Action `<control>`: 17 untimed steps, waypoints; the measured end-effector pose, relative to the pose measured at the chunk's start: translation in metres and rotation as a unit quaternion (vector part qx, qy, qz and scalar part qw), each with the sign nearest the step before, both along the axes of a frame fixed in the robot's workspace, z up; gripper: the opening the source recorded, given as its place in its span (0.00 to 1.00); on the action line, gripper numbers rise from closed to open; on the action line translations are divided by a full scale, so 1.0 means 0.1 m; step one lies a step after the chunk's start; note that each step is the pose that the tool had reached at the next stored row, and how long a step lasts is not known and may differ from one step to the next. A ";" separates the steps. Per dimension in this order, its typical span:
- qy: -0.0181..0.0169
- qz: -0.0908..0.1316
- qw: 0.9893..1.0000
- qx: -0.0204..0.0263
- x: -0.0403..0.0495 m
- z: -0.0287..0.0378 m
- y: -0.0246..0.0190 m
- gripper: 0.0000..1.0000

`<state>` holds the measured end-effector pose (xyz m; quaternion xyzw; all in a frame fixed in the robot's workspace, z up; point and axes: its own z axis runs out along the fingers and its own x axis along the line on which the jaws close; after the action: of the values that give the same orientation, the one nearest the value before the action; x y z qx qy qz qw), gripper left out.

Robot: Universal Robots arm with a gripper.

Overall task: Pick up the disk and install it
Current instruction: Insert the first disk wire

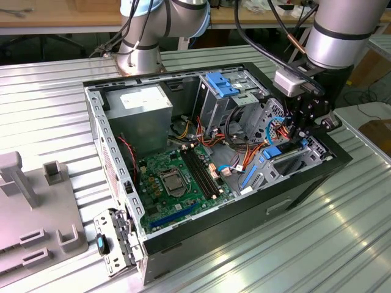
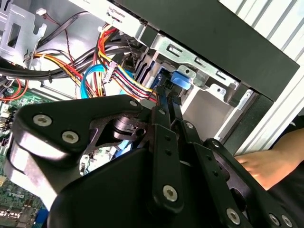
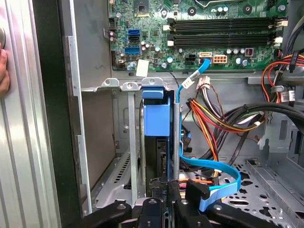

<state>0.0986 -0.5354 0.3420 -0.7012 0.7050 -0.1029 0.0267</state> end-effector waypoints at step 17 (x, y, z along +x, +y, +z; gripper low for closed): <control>0.000 0.010 1.000 0.005 0.000 0.019 -0.023 0.16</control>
<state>0.0987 -0.5378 0.3439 -0.7078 0.6987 -0.0991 0.0311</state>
